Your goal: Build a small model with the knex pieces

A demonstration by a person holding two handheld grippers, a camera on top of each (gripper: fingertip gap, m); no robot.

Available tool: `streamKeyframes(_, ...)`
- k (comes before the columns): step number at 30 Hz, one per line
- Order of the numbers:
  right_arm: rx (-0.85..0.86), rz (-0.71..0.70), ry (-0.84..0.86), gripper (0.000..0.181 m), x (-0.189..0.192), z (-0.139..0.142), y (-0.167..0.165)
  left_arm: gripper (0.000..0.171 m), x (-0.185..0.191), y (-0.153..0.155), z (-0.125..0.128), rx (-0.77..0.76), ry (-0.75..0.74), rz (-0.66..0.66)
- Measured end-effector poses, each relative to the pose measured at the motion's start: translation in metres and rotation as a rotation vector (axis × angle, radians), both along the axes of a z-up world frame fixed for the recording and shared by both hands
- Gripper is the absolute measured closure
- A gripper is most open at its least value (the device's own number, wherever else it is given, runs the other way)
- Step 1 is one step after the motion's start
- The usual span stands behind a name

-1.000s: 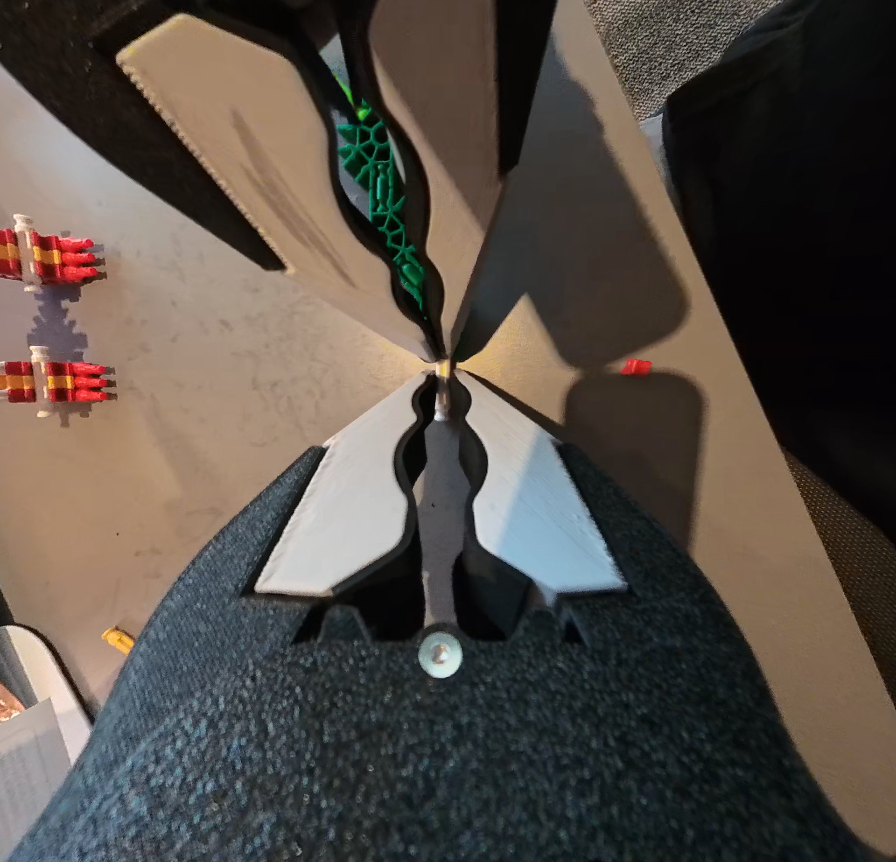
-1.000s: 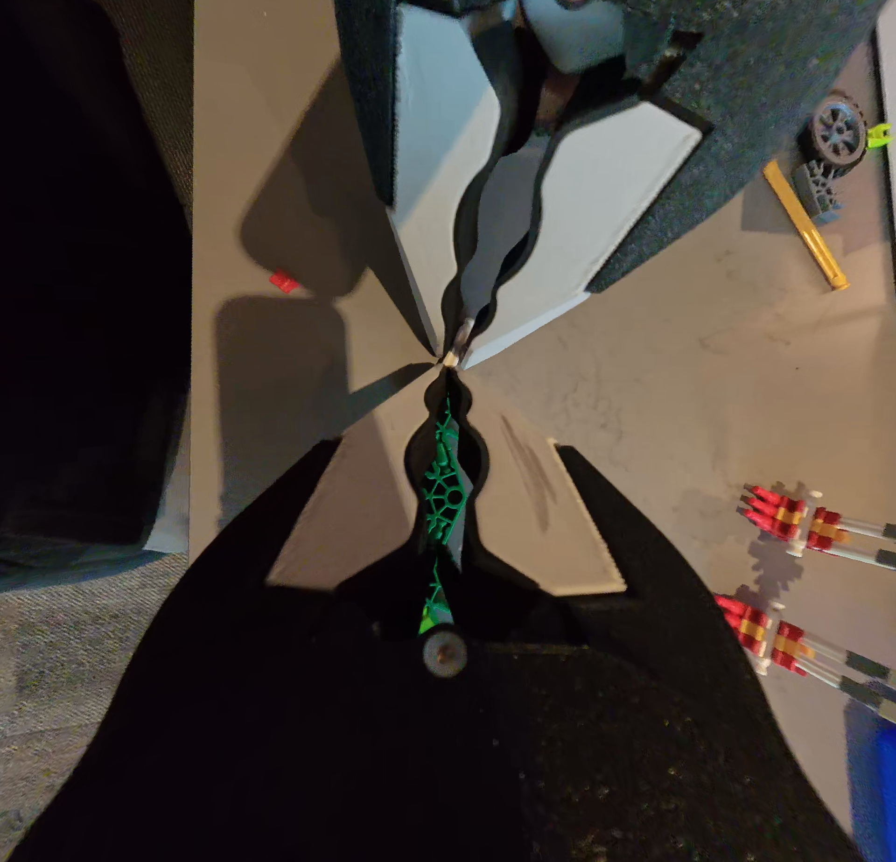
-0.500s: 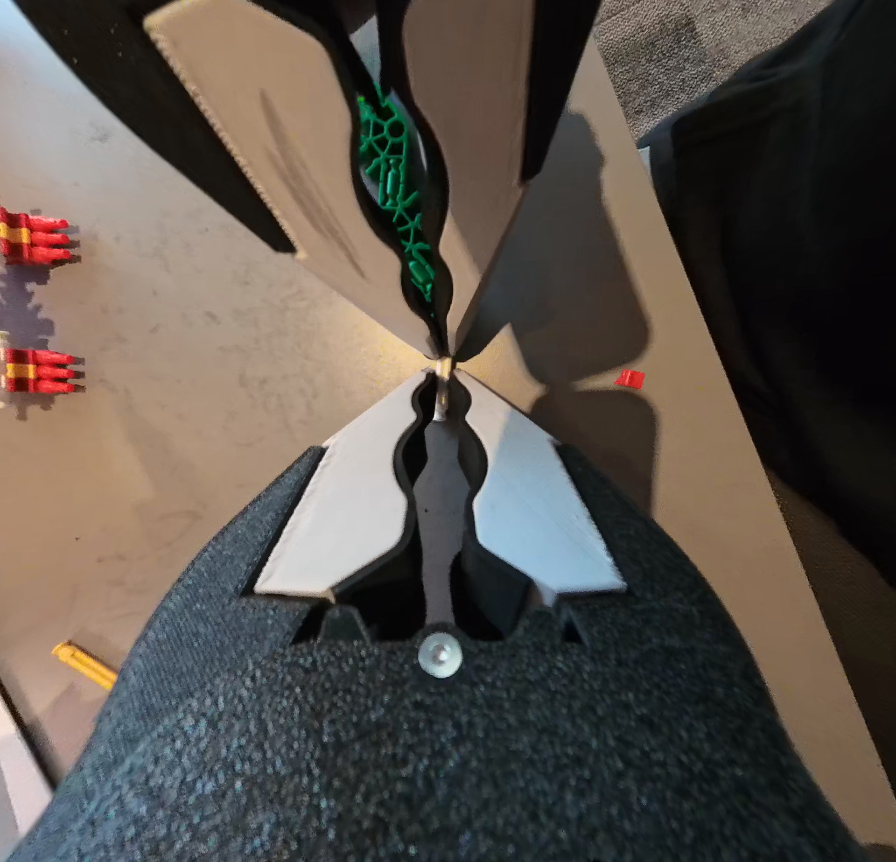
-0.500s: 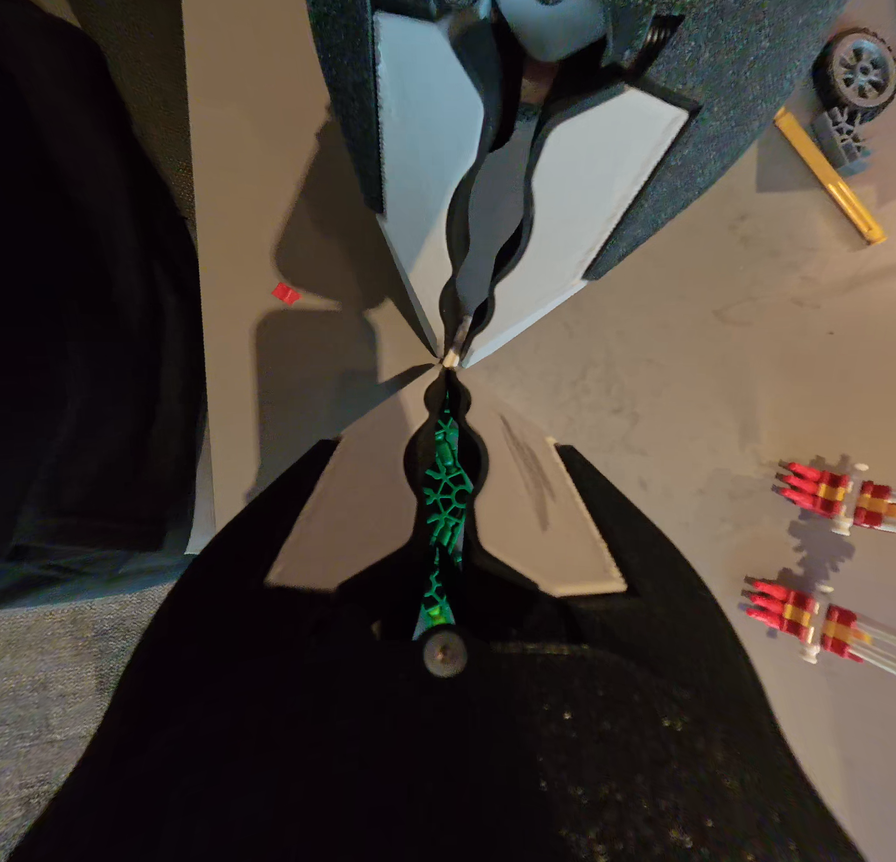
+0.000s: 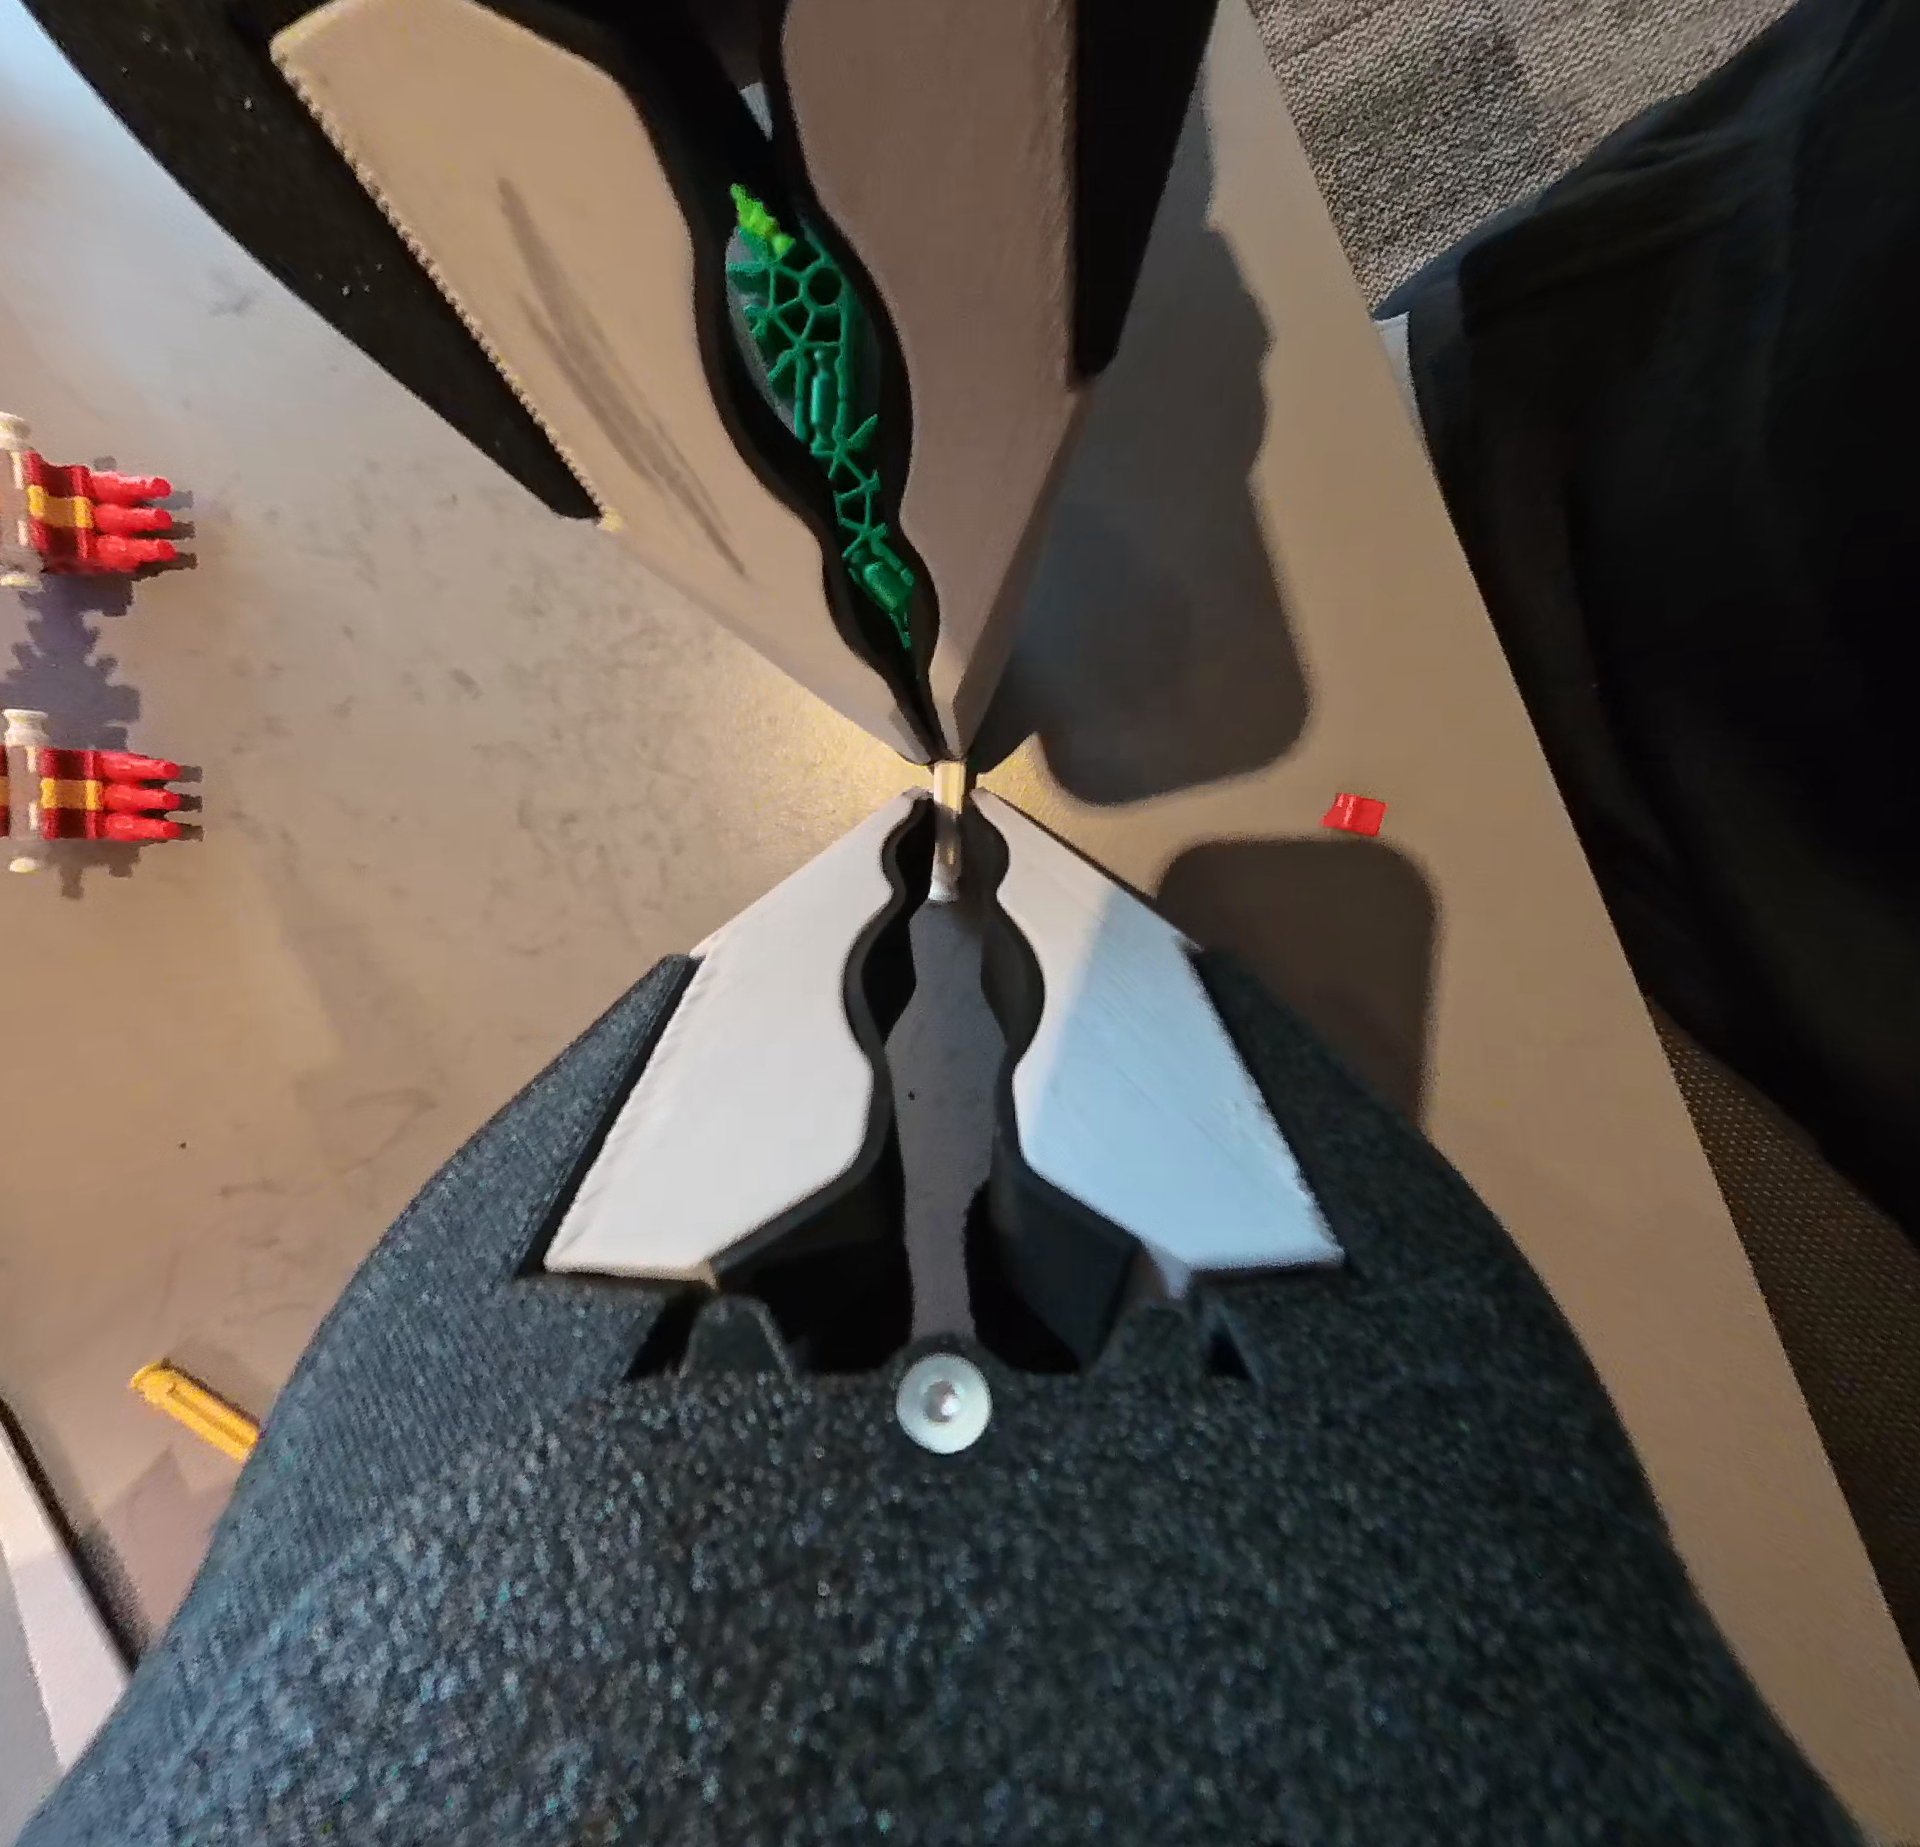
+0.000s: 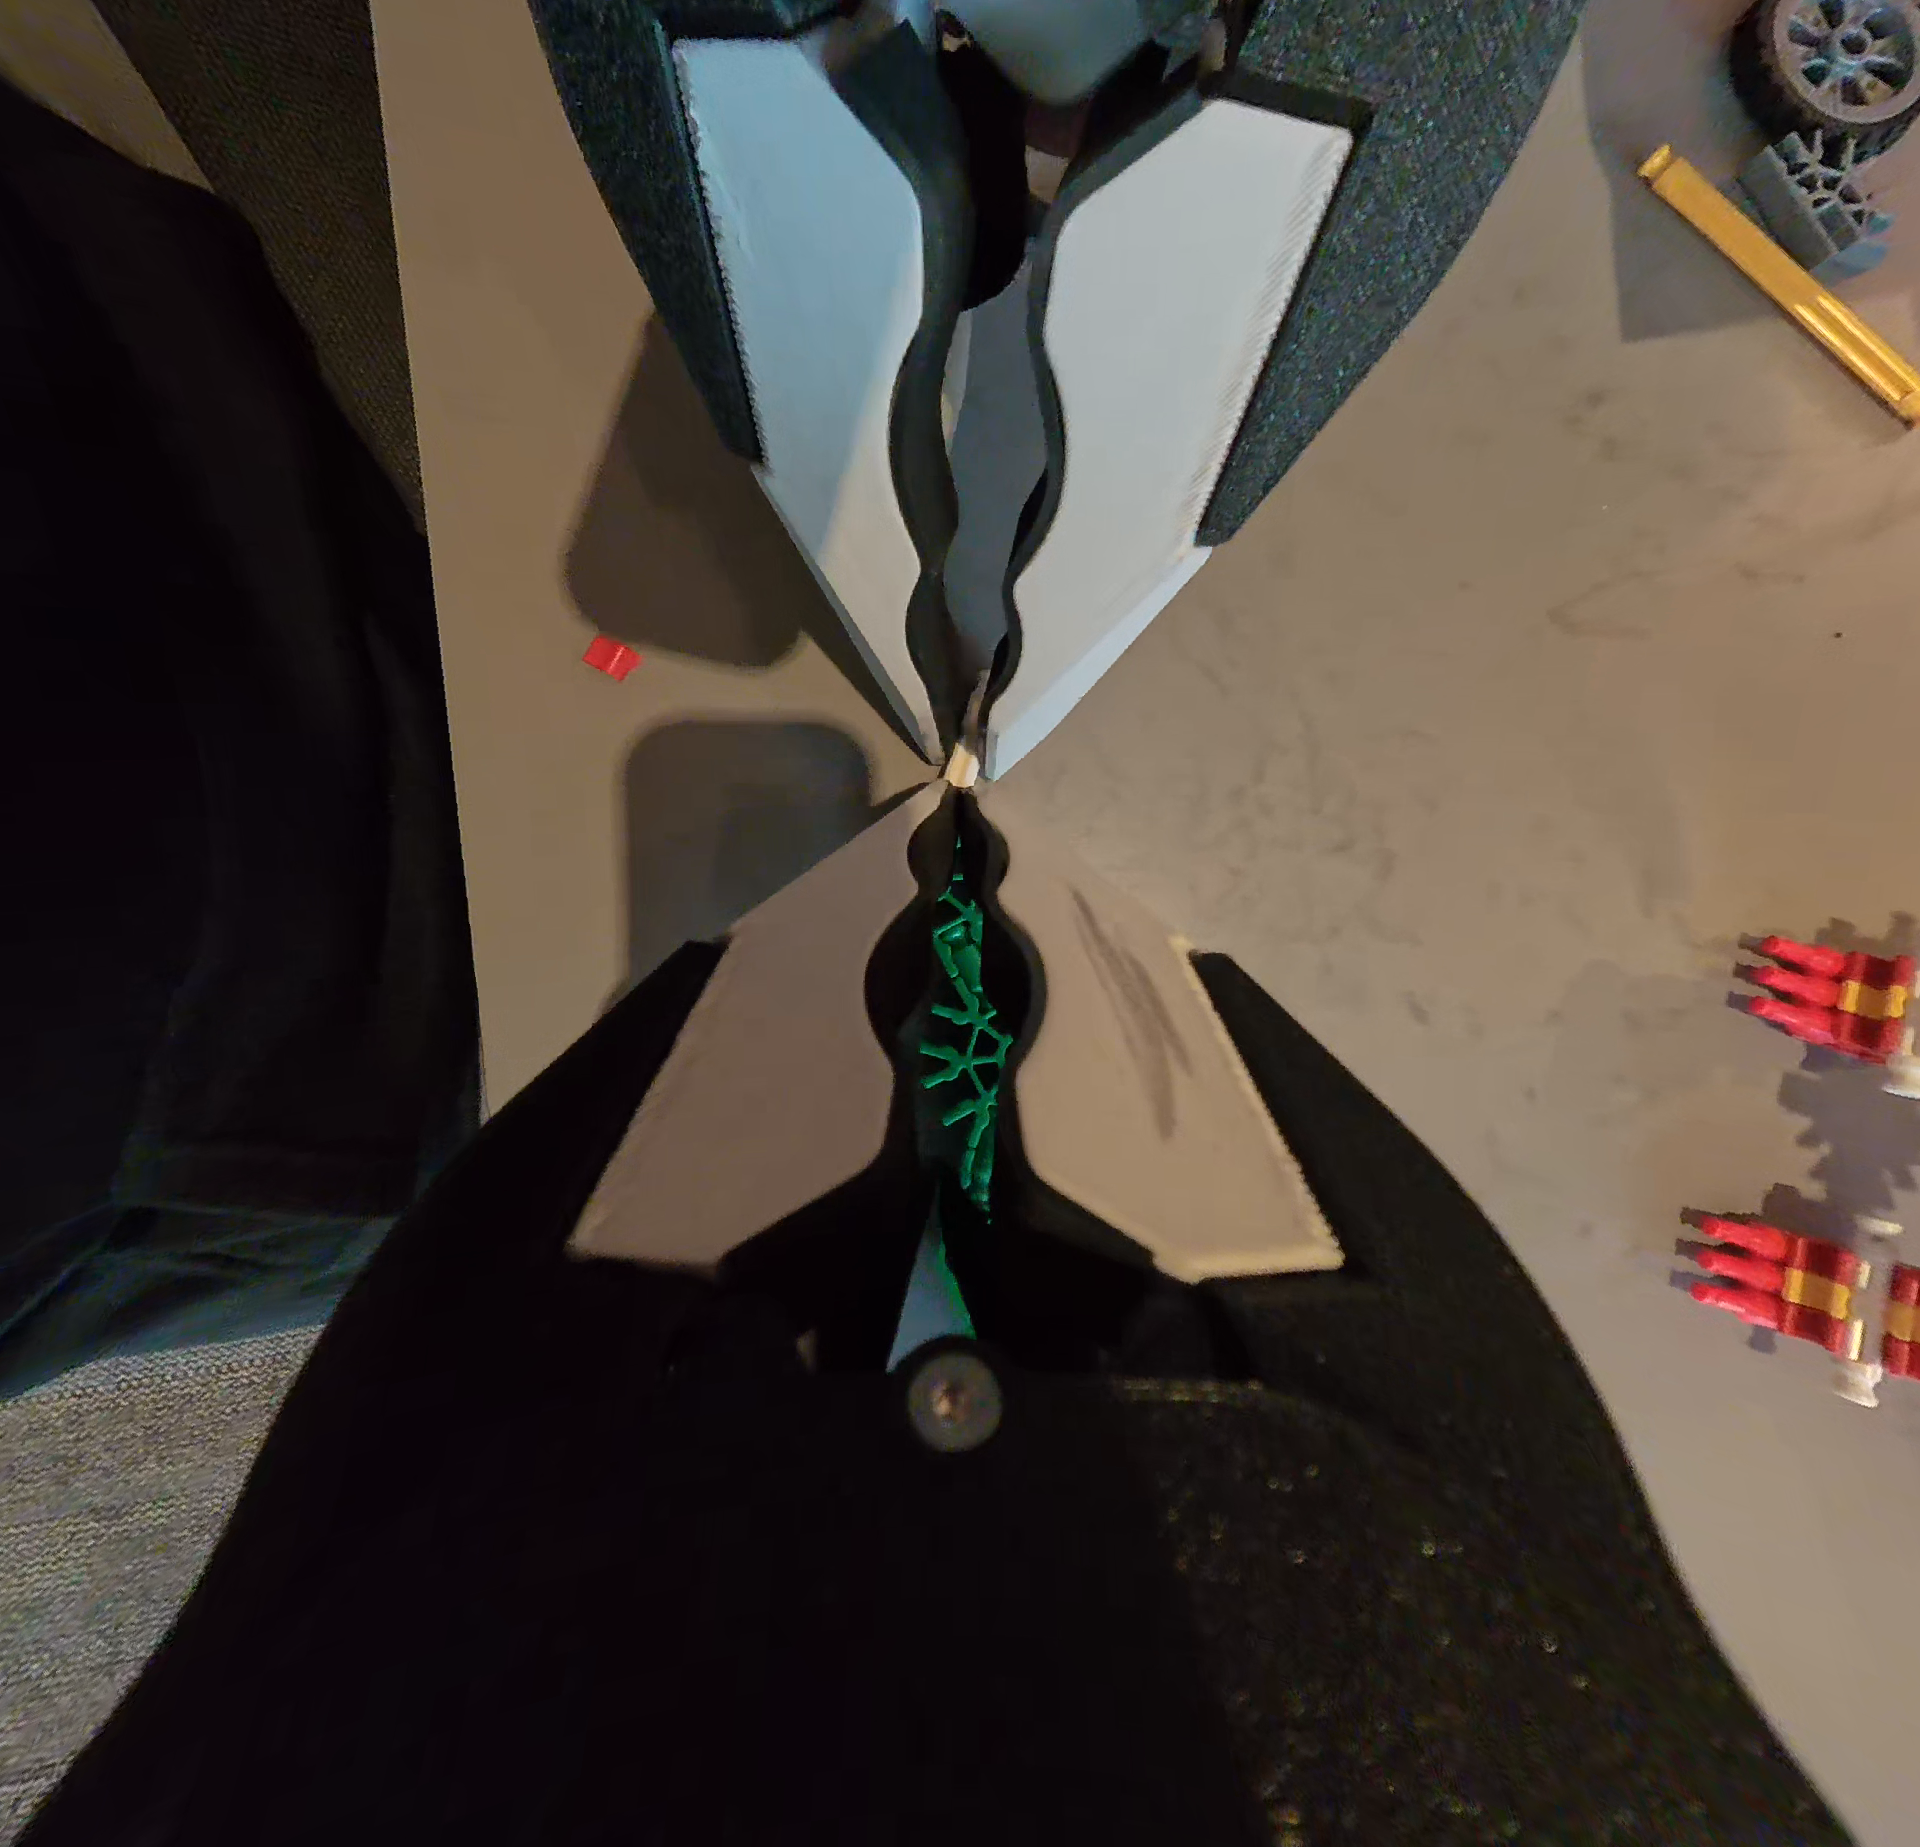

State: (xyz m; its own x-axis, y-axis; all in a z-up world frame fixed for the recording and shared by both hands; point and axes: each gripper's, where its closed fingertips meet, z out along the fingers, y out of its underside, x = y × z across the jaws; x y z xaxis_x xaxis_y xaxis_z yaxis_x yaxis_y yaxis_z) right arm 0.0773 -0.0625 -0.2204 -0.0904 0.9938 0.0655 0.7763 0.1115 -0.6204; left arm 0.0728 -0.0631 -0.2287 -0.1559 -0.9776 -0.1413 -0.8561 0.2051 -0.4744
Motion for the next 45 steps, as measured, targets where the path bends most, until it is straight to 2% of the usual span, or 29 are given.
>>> streamKeyframes(20,-0.004,-0.001,-0.012,0.181,0.001,-0.001,0.0,0.167,0.0,0.0,0.0,0.032,0.049,-0.022)
streamKeyframes(24,0.017,-0.008,0.007,0.181,-0.001,0.002,0.001,0.167,0.0,0.0,0.001,0.01,0.002,0.0)
streamKeyframes(31,0.01,-0.126,0.049,0.175,0.012,0.002,0.006,0.167,0.001,0.001,0.002,0.02,-0.044,0.046)
streamKeyframes(39,-0.003,-0.123,0.057,0.177,0.014,-0.001,0.003,0.167,0.002,0.001,0.012,0.04,-0.07,0.063)
streamKeyframes(45,-0.027,-0.126,0.094,0.173,0.02,0.006,0.0,0.167,0.0,0.005,0.018,0.08,-0.076,0.016)
